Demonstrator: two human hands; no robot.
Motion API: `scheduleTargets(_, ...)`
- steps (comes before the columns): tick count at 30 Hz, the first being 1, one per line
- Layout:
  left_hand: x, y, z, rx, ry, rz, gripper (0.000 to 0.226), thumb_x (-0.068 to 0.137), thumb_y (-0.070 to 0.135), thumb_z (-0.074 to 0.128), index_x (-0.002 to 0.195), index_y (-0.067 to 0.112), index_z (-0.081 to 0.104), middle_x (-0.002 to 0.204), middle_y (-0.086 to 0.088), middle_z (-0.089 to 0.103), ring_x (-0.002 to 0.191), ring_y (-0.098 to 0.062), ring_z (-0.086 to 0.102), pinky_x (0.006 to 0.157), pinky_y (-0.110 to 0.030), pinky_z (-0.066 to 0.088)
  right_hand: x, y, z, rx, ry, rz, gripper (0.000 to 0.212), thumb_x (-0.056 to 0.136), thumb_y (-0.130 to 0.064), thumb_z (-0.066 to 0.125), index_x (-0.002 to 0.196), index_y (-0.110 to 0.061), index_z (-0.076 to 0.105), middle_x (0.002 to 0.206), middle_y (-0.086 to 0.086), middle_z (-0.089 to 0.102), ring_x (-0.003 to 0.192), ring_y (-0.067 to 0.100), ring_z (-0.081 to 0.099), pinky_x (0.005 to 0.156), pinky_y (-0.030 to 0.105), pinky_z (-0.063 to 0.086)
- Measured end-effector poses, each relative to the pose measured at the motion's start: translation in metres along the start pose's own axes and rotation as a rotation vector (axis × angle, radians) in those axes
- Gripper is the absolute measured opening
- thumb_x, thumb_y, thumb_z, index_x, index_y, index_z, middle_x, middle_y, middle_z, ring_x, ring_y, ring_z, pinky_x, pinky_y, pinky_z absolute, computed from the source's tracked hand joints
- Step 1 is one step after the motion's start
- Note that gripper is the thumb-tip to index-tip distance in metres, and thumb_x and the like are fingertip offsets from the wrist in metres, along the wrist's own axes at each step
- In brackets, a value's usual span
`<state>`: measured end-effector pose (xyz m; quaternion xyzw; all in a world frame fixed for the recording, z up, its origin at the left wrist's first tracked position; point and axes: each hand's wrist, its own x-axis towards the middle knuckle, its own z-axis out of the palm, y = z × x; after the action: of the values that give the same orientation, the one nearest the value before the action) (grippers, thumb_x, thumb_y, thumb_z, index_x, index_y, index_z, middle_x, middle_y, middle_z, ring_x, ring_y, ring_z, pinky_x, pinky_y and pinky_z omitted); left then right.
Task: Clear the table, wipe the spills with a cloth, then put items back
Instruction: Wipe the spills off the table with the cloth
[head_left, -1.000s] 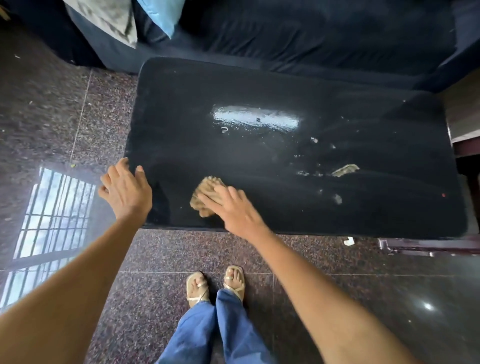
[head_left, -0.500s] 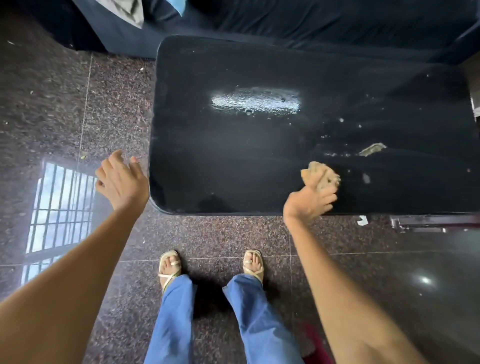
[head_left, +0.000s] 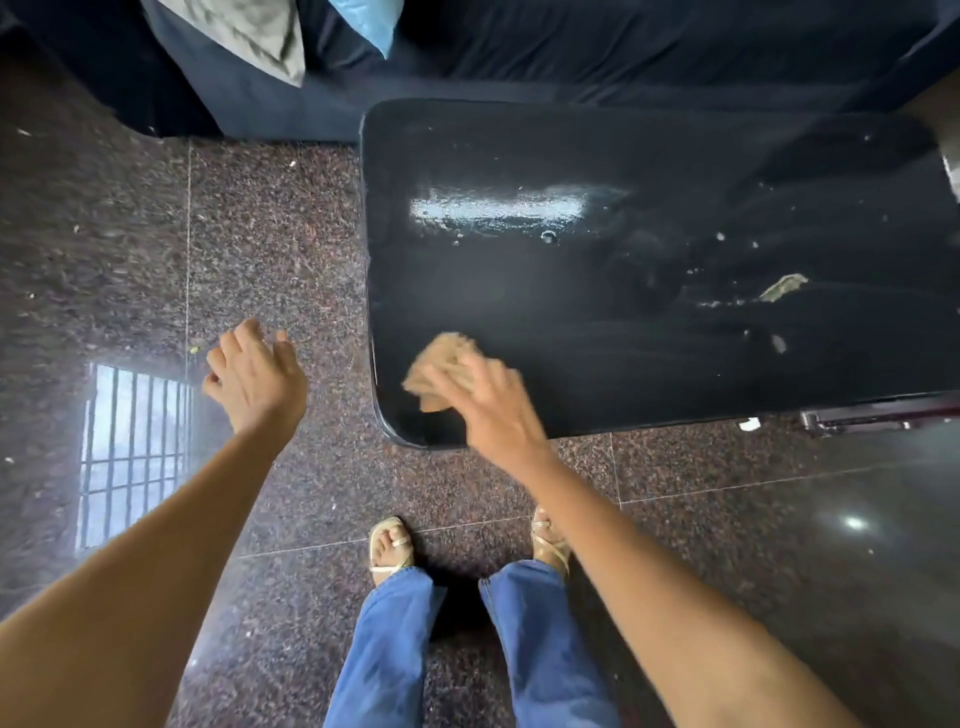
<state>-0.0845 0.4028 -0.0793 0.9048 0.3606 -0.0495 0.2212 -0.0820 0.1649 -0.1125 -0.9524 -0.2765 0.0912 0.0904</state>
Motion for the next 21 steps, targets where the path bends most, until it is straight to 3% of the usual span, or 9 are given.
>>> scheduleTargets(3, 0.006, -0.006, -0.001, -0.028, -0.027, 0.019, 0.04, 0.098, 0.026, 0.036, 0.131, 0.005, 0.041, 0.134, -0.021, 0.044, 0.127, -0.036, 0.034, 0.104, -0.05, 0.025, -0.028, 0.046, -0.015, -0.005, 0.1, 0.317, 0.065, 0.076, 0.003, 0.052, 0.133, -0.027, 0.047, 0.127, 0.014, 0.048, 0.09, 0.029, 0.054, 0.065, 0.043, 0.052)
scheduleTargets(5, 0.008, -0.01, 0.0, -0.04, -0.036, 0.022, 0.041, 0.098, 0.027, 0.036, 0.132, 0.006, 0.041, 0.135, -0.019, 0.043, 0.127, -0.035, 0.034, 0.104, -0.05, 0.026, -0.042, 0.05, -0.013, -0.01, 0.192, 0.588, 0.068, 0.073, 0.006, 0.056, 0.134, -0.021, 0.047, 0.129, 0.021, 0.046, 0.095, 0.036, 0.05, 0.074, 0.047, 0.049)
scheduleTargets(8, 0.013, -0.019, 0.001, -0.057, -0.05, 0.011, 0.042, 0.099, 0.028, 0.035, 0.135, 0.008, 0.04, 0.137, -0.018, 0.043, 0.128, -0.034, 0.033, 0.104, -0.049, 0.026, -0.022, 0.011, 0.008, 0.078, 0.285, 1.087, 0.08, 0.073, 0.005, 0.057, 0.143, -0.024, 0.033, 0.14, 0.024, 0.034, 0.105, 0.039, 0.042, 0.085, 0.047, 0.038)
scheduleTargets(9, 0.015, -0.022, 0.001, -0.06, -0.053, 0.009, 0.042, 0.099, 0.029, 0.035, 0.135, 0.008, 0.04, 0.137, -0.018, 0.043, 0.129, -0.034, 0.033, 0.104, -0.049, 0.026, -0.008, -0.012, 0.013, 0.11, 0.326, 1.155, 0.083, 0.072, 0.005, 0.058, 0.145, -0.025, 0.028, 0.138, 0.027, 0.036, 0.103, 0.039, 0.041, 0.082, 0.046, 0.036)
scheduleTargets(11, 0.019, -0.03, -0.002, -0.061, -0.059, -0.001, 0.042, 0.099, 0.03, 0.035, 0.134, 0.008, 0.041, 0.136, -0.017, 0.044, 0.128, -0.034, 0.034, 0.104, -0.051, 0.026, 0.017, -0.064, 0.022, 0.158, 0.377, 1.023, 0.085, 0.069, 0.004, 0.065, 0.142, -0.023, 0.031, 0.127, 0.027, 0.044, 0.093, 0.036, 0.041, 0.073, 0.043, 0.032)
scheduleTargets(14, 0.028, -0.036, -0.008, -0.05, -0.059, 0.002, 0.04, 0.099, 0.029, 0.035, 0.131, 0.007, 0.042, 0.133, -0.019, 0.045, 0.125, -0.035, 0.036, 0.103, -0.053, 0.027, 0.029, -0.127, 0.028, 0.096, 0.241, 0.6, 0.063, 0.074, -0.006, 0.06, 0.133, -0.025, 0.048, 0.117, 0.017, 0.052, 0.083, 0.027, 0.052, 0.064, 0.037, 0.043)
scheduleTargets(16, 0.033, -0.038, -0.013, -0.039, -0.046, 0.003, 0.04, 0.099, 0.029, 0.034, 0.131, 0.006, 0.041, 0.133, -0.02, 0.045, 0.125, -0.035, 0.035, 0.103, -0.053, 0.027, 0.037, -0.131, 0.025, 0.027, 0.159, 0.411, 0.056, 0.079, -0.014, 0.051, 0.134, -0.025, 0.047, 0.118, 0.016, 0.054, 0.084, 0.025, 0.055, 0.064, 0.035, 0.048)
scheduleTargets(21, 0.039, -0.03, -0.007, -0.017, -0.063, 0.002, 0.041, 0.098, 0.03, 0.034, 0.131, 0.006, 0.041, 0.133, -0.02, 0.045, 0.126, -0.036, 0.035, 0.103, -0.053, 0.027, 0.042, -0.089, 0.024, -0.177, 0.067, 0.024, 0.082, 0.061, -0.027, 0.075, 0.137, -0.026, 0.044, 0.123, 0.014, 0.042, 0.091, 0.024, 0.046, 0.068, 0.035, 0.048)
